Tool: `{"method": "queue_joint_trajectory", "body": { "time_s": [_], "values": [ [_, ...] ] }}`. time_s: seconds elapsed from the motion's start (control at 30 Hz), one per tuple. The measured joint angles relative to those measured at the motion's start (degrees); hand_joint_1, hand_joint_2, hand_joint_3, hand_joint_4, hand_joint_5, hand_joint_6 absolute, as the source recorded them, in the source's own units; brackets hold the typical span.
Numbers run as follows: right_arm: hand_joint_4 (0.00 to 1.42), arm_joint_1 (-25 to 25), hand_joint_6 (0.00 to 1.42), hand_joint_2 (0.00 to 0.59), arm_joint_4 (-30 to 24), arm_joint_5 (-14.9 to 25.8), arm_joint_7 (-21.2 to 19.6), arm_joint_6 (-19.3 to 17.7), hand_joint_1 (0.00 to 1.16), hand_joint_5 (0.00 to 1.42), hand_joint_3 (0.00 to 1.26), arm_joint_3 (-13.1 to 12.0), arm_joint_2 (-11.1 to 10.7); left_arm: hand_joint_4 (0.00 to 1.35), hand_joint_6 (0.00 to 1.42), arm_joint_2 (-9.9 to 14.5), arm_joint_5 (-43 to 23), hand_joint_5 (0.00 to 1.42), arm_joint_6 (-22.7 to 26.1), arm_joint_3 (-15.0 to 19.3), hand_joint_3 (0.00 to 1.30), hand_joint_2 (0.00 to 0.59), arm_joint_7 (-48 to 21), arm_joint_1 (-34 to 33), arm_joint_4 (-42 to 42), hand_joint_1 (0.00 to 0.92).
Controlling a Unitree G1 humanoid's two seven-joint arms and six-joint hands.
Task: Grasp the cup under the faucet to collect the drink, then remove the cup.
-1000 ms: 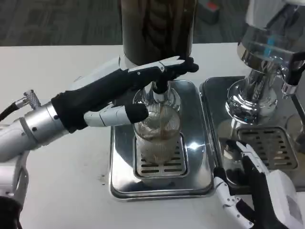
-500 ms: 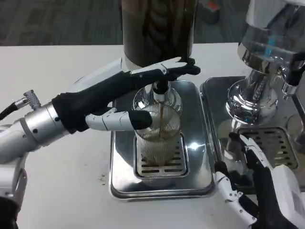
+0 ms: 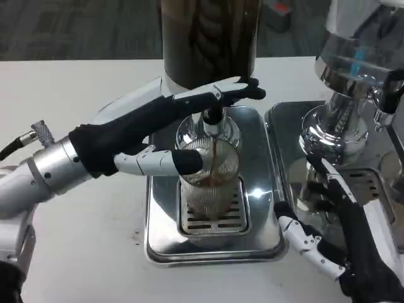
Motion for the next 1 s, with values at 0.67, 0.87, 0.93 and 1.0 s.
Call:
{"method": "queue_joint_trajectory", "body": {
  "time_s": [0.67,0.87,0.93,1.0],
  "values": [
    [0.0,-7.9,0.08,0.192,0.0,6.2,13.4,3.8,0.72,0.0,0.0,-1.2,-3.6,0.06,0.13,0.9,0.5,0.09,-2.0,-0.9,0.17,0.077,1.8,0.0,0.5,0.0],
    [0.0,-8.8,0.05,0.188,0.0,6.2,15.0,6.0,0.71,0.0,0.0,-1.1,-4.2,0.06,0.13,1.0,0.5,0.09,-2.0,-1.0,0.17,0.078,1.8,0.0,0.5,0.0],
    [0.0,-9.5,0.05,0.188,0.0,6.2,15.4,6.6,0.71,0.0,0.0,-1.0,-4.4,0.07,0.13,1.0,0.5,0.09,-2.0,-1.0,0.17,0.078,1.8,0.0,0.5,0.0],
    [0.0,-10.0,0.05,0.188,0.0,6.1,15.5,7.1,0.71,0.0,0.0,-0.9,-4.4,0.07,0.13,1.1,0.5,0.09,-2.1,-1.0,0.17,0.078,1.8,-0.1,0.5,0.0]
  ]
}}
